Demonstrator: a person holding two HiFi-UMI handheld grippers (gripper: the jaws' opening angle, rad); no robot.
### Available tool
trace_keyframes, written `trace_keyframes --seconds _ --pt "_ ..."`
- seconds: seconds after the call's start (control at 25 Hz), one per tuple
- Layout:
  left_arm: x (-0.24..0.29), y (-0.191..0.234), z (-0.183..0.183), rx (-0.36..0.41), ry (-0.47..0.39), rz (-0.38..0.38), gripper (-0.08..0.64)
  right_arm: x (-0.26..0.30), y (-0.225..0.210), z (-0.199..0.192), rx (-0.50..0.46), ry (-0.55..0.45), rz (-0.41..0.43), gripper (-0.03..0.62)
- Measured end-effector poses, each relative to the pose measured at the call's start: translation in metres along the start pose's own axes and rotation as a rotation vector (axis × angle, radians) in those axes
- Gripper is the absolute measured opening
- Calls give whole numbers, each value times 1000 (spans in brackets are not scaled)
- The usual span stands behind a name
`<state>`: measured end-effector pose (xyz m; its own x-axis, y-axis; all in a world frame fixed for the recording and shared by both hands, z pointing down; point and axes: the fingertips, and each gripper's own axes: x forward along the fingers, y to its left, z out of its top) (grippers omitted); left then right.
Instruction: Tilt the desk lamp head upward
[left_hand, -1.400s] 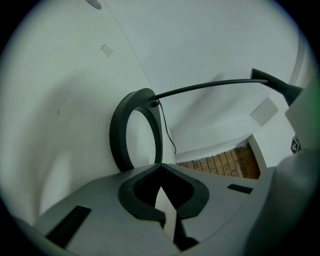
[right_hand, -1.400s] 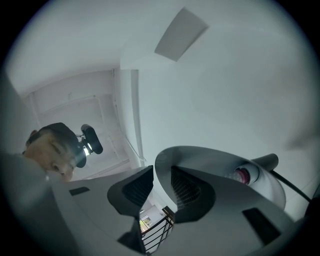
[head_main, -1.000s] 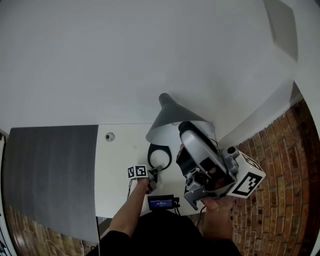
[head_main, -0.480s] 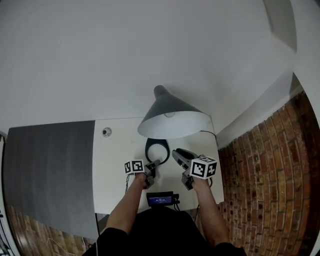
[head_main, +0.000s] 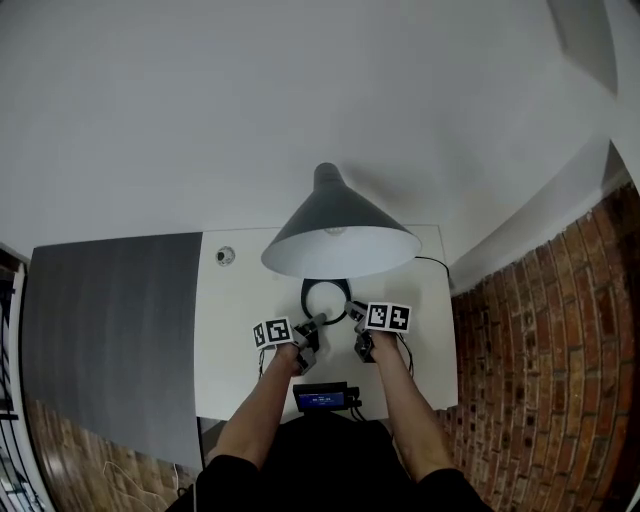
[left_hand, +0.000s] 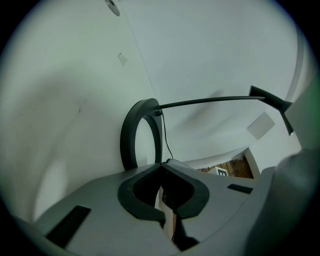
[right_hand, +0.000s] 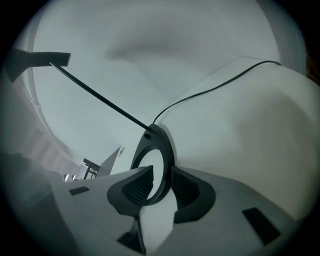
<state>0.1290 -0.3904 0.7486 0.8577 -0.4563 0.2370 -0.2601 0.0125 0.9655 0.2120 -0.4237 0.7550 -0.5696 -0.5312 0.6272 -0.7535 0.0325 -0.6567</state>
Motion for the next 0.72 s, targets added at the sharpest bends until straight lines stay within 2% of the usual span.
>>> trace_keyframes --seconds 0.16,0.72 --pt "-1 0 1 -2 -10 0 9 7 -1 -8 3 33 -20 115" --pt "-3 1 1 -5 -7 -4 9 8 0 -11 23 24 -25 115"
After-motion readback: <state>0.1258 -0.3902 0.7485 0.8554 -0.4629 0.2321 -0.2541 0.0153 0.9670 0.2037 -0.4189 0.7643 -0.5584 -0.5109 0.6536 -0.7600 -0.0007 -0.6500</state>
